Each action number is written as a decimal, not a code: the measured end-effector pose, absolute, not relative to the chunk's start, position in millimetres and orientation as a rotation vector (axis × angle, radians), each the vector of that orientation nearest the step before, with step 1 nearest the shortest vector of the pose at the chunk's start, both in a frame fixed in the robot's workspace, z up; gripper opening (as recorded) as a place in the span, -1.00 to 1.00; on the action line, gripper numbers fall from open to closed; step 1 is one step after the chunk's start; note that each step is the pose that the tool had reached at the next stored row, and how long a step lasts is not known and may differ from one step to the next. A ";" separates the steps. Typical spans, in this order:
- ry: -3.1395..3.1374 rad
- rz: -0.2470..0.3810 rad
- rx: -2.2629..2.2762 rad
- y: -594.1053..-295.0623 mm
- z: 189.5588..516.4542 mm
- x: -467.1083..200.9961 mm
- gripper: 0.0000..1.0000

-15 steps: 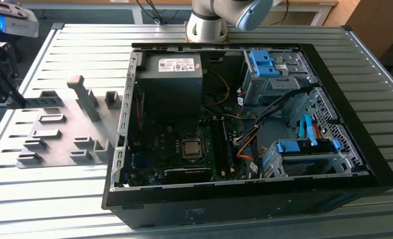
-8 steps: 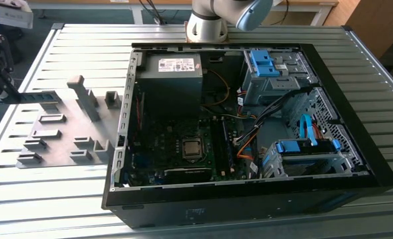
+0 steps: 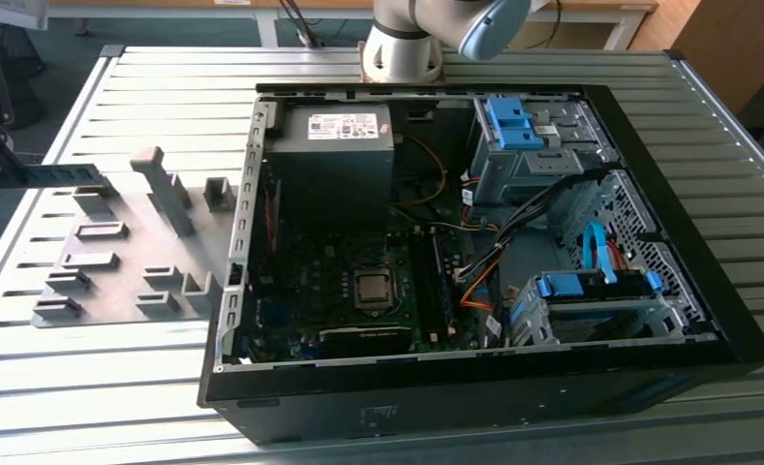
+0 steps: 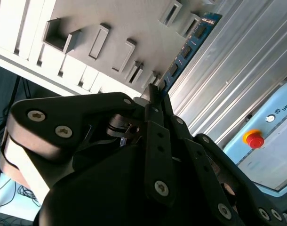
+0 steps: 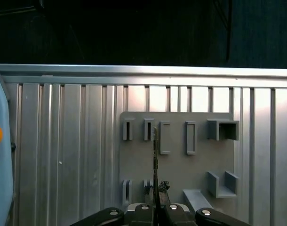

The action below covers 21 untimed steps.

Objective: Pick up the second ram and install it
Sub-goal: 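Pick up the second ram and move it above second insertion slot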

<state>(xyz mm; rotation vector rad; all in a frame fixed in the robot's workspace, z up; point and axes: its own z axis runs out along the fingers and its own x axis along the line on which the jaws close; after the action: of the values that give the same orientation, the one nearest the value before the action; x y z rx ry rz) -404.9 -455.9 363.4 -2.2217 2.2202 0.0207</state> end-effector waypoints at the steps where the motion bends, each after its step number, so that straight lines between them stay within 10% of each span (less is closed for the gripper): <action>1: 2.220 0.021 -2.222 -455.9 366.0 -404.9 -0.72; 21: 2.220 0.020 -2.221 -455.9 407.0 -404.9 -0.72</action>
<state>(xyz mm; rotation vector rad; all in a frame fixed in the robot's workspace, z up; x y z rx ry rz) -404.9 -455.9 407.0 -2.2212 2.2196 0.0195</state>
